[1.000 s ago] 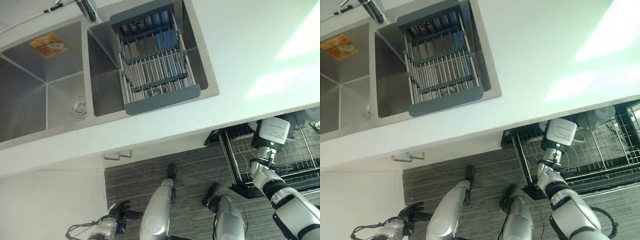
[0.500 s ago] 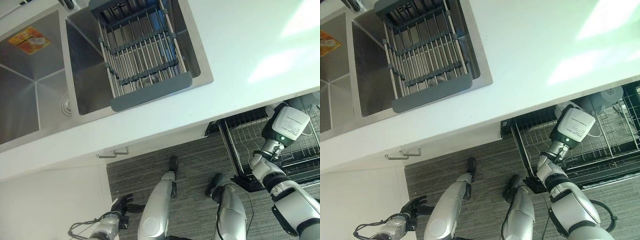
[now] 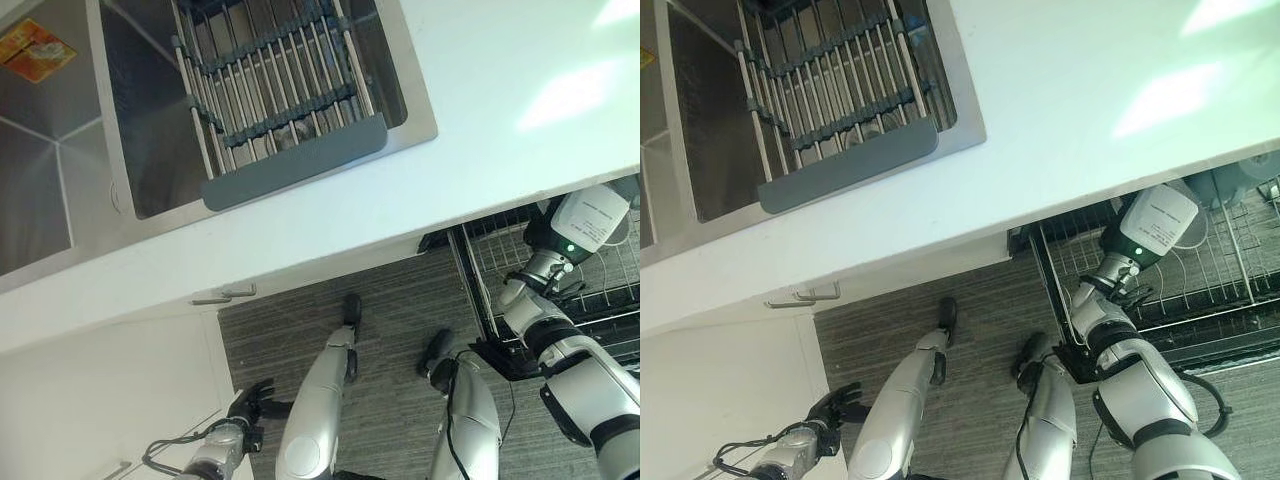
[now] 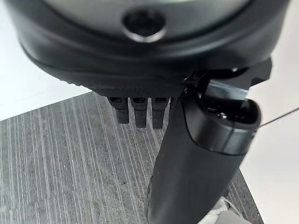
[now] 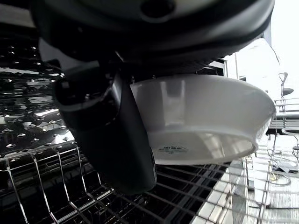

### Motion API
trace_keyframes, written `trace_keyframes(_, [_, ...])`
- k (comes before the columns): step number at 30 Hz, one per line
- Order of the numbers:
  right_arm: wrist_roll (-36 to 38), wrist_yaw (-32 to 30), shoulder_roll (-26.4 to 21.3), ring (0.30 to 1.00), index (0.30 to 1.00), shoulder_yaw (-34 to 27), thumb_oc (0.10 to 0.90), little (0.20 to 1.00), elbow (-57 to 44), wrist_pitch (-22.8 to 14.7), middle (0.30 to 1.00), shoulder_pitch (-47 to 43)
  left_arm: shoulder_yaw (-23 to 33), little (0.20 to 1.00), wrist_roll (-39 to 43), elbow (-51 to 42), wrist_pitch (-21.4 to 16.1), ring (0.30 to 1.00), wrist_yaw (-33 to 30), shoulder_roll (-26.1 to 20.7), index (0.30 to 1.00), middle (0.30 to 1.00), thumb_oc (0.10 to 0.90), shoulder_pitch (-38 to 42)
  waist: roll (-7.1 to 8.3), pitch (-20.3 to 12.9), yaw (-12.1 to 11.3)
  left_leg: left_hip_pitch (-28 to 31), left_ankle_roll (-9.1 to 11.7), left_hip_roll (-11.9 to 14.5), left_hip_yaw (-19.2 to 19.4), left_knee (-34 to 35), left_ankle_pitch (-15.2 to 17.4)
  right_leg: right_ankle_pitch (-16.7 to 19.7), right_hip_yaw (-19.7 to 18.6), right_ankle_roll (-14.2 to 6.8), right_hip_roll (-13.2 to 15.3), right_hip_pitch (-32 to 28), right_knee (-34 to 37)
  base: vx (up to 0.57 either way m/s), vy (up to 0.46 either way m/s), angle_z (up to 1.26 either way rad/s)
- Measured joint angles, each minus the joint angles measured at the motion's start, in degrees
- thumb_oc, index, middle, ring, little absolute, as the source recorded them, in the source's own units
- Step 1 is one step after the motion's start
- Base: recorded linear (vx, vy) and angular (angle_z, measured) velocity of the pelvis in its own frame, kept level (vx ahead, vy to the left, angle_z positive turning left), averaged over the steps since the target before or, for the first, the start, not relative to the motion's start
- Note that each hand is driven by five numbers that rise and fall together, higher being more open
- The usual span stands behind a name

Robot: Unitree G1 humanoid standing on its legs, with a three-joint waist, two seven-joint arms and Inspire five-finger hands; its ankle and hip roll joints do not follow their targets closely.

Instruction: Place the dishes in the dishwasher.

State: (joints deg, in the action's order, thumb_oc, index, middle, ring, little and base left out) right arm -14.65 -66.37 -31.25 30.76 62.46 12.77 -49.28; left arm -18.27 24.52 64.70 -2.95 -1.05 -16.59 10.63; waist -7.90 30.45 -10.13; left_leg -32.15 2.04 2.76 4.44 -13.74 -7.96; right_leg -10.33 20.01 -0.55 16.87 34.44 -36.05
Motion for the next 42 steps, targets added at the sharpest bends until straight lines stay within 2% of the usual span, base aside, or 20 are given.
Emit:
trace_keyframes(2, [2.00, 0.16, 0.00, 0.900, 0.900, -0.45, 0.800, 0.900, 1.35, -1.31, 0.900, -1.12, 0.03, 0.900, 0.02, -0.08, -0.04, 0.900, 0.03, -0.01, 0.900, 0.900, 0.800, 0.02, -0.02, -0.01, -0.03, -0.44, 0.06, 0.04, -0.08, -0.02, 0.09, -0.14, 0.00, 0.16, -0.01, 0.49, -0.11, 0.00, 0.000, 0.00])
trace_keyframes(5, [3.70, 0.96, 2.01, 0.900, 0.900, -2.26, 0.800, 0.900, 1.41, -5.99, 0.900, -1.31, -0.07, 0.900, 0.00, -0.16, -0.02, 0.900, 0.01, 0.05, 0.900, 0.900, 0.800, 0.01, -0.07, -0.04, -0.09, -1.35, 0.19, 0.05, -0.15, -0.07, -0.02, -0.08, 0.03, 0.28, 0.00, 1.46, -0.27, 0.00, 0.000, 0.00])
trace_keyframes(9, [3.65, 2.07, 4.61, 0.900, 0.900, -2.16, 0.800, 0.900, 1.47, -7.57, 0.900, -1.29, -0.06, 0.900, -0.06, -0.20, -0.04, 0.900, -0.28, 0.12, 0.900, 0.900, 0.800, 0.01, -0.11, -0.07, -0.10, -1.40, 0.22, 0.05, -0.10, -0.12, -0.08, -0.07, 0.00, 0.25, -0.01, 1.45, -0.14, 0.00, 0.000, 0.00])
trace_keyframes(13, [3.67, 3.42, 6.17, 0.900, 0.900, -2.14, 0.800, 0.900, 1.47, -7.61, 0.900, -1.25, -0.06, 0.900, -0.07, -0.18, -0.03, 0.900, -0.90, 0.19, 0.900, 0.900, 0.800, 0.02, -0.12, -0.08, -0.12, -1.48, 0.28, 0.16, -0.12, -0.40, -0.10, 0.42, 0.02, 0.58, -0.20, 1.27, 0.16, 0.00, 0.000, 0.00])
trace_keyframes(17, [6.68, 7.29, 7.16, 0.900, 0.900, -2.32, 0.800, 0.900, 1.52, -7.62, 0.900, -1.06, 0.13, 0.900, -0.06, 0.08, 0.10, 0.900, -0.95, 0.21, 0.900, 0.900, 0.800, 0.04, -0.18, -0.11, -0.11, -1.16, 0.37, 0.88, -0.17, -1.03, 0.29, 1.05, 0.20, 0.46, -1.10, 0.03, 1.37, 0.02, -0.020, -0.03])
trace_keyframes(21, [9.25, 13.84, 10.33, 0.900, 0.900, -2.09, 0.800, 0.900, 1.47, -7.20, 0.900, 1.44, 2.17, 0.900, -0.20, 0.83, 1.77, 0.900, -1.00, 0.46, 0.900, 0.900, 0.800, 0.04, -0.19, -0.13, 0.16, 2.49, 0.90, 2.32, -0.74, -0.83, 0.89, 1.94, 1.08, 0.52, -3.17, -5.18, 4.63, 0.04, -0.038, -0.06])
trace_keyframes(26, [12.82, 17.91, 11.99, 0.900, 0.900, -2.04, 0.800, 0.900, 1.50, -3.96, 0.900, 6.51, 3.17, 0.900, -3.14, 3.38, 1.76, 0.900, -1.89, 2.01, 0.900, 0.900, 0.800, -0.12, -0.05, -0.49, 0.46, 9.21, 1.03, 3.72, -0.42, 1.11, 2.05, 3.01, 1.22, -0.43, -5.45, -13.39, 10.55, 0.10, -0.011, -0.09])
trace_keyframes(27, [12.87, 18.49, 13.05, 0.900, 0.900, -2.03, 0.800, 0.900, 1.50, -2.58, 0.900, 7.86, 3.39, 0.900, -3.55, 4.59, 2.00, 0.900, -2.06, 2.17, 0.900, 0.900, 0.800, -0.39, 0.33, -1.07, 0.50, 10.83, 1.05, 4.15, -0.06, 1.27, 2.54, 3.50, 0.88, -0.88, -6.32, -15.39, 12.16, 0.13, -0.046, -0.15])
trace_keyframes(28, [12.86, 18.52, 13.76, 0.900, 0.900, -1.67, 0.800, 0.900, 1.50, -2.25, 0.900, 9.74, 3.42, 0.900, -4.05, 5.07, 2.42, 0.900, -2.26, 2.10, 0.900, 0.900, 0.800, -1.34, 1.10, -3.61, 0.57, 10.70, 1.14, 4.15, 0.05, 1.29, 3.09, 3.46, 0.77, -0.87, -6.28, -15.40, 12.52, 0.23, -0.089, -0.12])
trace_keyframes(30, [12.86, 19.11, 15.05, 0.900, 0.900, -0.56, 0.800, 0.900, 1.29, -0.52, 0.900, 13.83, 5.10, 0.900, -5.20, 7.05, 2.89, 0.900, -2.92, 2.09, 0.900, 0.900, 0.800, -3.17, 2.47, -8.28, 0.54, 14.86, 1.23, 4.38, 0.12, 2.16, 3.56, 4.46, 1.23, -1.65, -7.36, -20.92, 16.69, 0.20, -0.079, -0.02])
trace_keyframes(33, [12.56, 18.07, 16.91, 0.900, 0.900, -0.04, 0.800, 0.900, 0.87, 0.40, 0.900, 17.62, 5.19, 0.900, -5.90, 8.57, 2.75, 0.900, -3.34, 1.75, 0.900, 0.900, 0.800, -7.07, 6.02, -14.48, 0.66, 18.46, 0.97, 4.15, 1.33, 1.60, 5.42, 3.93, 0.78, -1.74, -7.33, -24.57, 17.04, 0.08, -0.029, -0.08])
trace_keyframes(34, [12.55, 17.30, 17.05, 0.900, 0.900, -0.06, 0.800, 0.900, 0.12, 0.35, 0.900, 18.61, 5.84, 0.900, -7.32, 9.01, 2.85, 0.900, -3.26, 1.86, 0.900, 0.900, 0.800, -7.16, 6.63, -15.02, 0.80, 19.22, 1.00, 4.22, 1.50, 1.24, 6.04, 3.85, 0.60, -1.81, -7.21, -25.44, 17.30, 0.16, -0.027, -0.06])
trace_keyframes(39, [12.38, 16.29, 17.58, 0.900, 0.900, -0.16, 0.800, 0.900, -2.15, -0.27, 0.900, 23.61, 7.96, 0.900, -9.70, 9.06, 2.87, 0.900, -3.17, 1.92, 0.900, 0.900, 0.800, -8.93, 7.34, -16.54, 1.01, 22.19, 0.89, 4.16, 2.13, 0.32, 7.75, 3.37, -0.02, -2.28, -6.89, -28.62, 17.77, 0.10, -0.004, -0.06])
trace_keyframes(42, [12.56, 15.63, 17.68, 0.900, 0.900, -0.12, 0.800, 0.900, -4.87, -0.55, 0.900, 26.14, 8.34, 0.900, -10.39, 9.02, 2.97, 0.900, -3.11, 1.97, 0.900, 0.900, 0.800, -10.51, 7.11, -18.08, 2.54, 22.55, 0.94, 4.31, 2.50, -0.45, 8.90, 2.94, -0.58, -2.77, -6.66, -28.98, 17.59, 0.07, 0.002, -0.08])
